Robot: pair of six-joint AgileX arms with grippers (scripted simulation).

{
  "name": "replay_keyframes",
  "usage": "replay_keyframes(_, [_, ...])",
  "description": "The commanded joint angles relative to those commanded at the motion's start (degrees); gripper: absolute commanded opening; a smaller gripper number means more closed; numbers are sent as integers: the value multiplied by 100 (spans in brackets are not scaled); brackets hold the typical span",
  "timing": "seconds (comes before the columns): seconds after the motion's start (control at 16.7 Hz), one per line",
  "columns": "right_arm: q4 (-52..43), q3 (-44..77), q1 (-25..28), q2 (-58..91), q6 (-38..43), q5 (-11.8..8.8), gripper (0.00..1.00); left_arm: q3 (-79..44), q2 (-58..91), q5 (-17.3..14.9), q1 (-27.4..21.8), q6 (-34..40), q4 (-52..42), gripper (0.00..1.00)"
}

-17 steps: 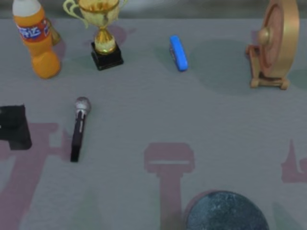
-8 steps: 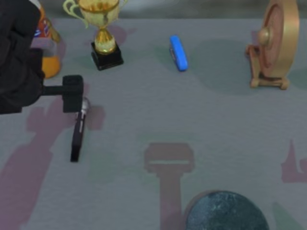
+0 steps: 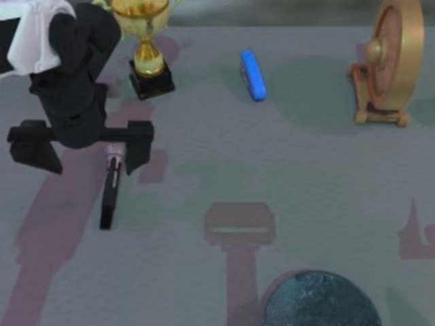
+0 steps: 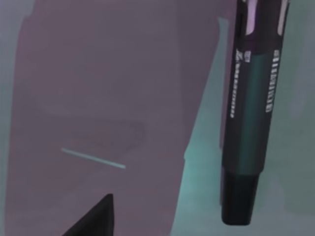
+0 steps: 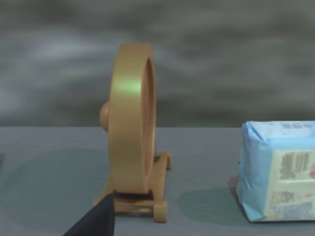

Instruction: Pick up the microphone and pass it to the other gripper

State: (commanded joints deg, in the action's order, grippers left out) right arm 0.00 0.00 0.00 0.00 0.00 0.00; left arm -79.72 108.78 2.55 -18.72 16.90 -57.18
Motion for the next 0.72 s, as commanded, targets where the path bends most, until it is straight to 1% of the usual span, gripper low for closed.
replay_keyframes(0.36, [0, 0, 0, 0, 0, 0, 100, 69, 39, -3, 27, -17, 104, 100])
replay_keyframes(0.48, [0, 0, 0, 0, 0, 0, 100, 229, 216, -4, 32, -37, 427, 100])
replay_keyframes(0.72, [0, 0, 0, 0, 0, 0, 100, 696, 751, -10, 64, -74, 1505, 100])
